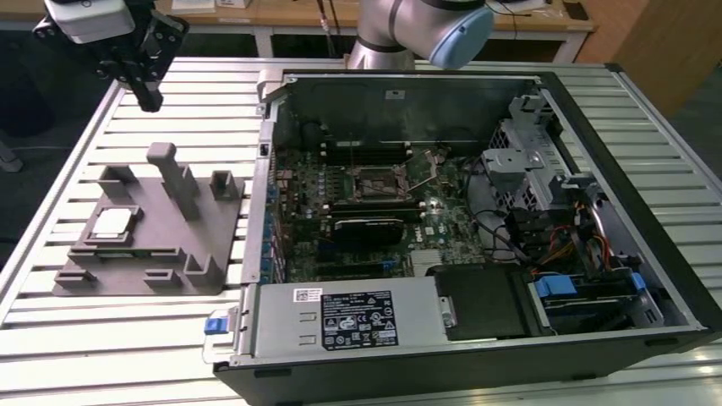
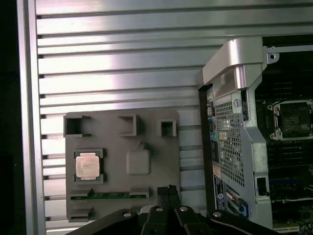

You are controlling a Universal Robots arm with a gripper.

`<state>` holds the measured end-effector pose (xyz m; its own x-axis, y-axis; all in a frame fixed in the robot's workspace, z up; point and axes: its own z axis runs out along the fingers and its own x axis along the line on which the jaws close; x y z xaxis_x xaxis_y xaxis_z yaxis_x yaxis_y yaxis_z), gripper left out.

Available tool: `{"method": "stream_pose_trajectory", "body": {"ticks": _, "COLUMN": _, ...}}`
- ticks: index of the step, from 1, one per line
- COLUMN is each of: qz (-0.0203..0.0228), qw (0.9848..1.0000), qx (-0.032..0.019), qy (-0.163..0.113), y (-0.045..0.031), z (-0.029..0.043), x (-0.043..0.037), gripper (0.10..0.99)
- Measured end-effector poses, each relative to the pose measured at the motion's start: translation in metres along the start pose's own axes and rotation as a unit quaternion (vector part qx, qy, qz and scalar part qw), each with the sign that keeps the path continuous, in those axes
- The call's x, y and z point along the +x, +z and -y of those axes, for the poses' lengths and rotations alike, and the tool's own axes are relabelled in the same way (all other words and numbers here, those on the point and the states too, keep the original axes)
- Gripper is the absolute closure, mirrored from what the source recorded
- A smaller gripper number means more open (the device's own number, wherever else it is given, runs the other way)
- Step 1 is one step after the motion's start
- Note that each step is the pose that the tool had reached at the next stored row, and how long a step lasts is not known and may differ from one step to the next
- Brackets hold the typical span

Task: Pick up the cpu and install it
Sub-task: 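Reach for the cpu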

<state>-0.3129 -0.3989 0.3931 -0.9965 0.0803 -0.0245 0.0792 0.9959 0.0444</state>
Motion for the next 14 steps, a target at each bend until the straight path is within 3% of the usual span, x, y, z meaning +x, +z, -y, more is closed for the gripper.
{"method": "stream_pose_trajectory", "body": {"ticks": 14, "qz": 0.0, "qw": 1.0, "qx": 0.0, "qy": 0.0, "y": -0.0005, "z": 0.0015, "x": 0.0183, "gripper": 0.98}}
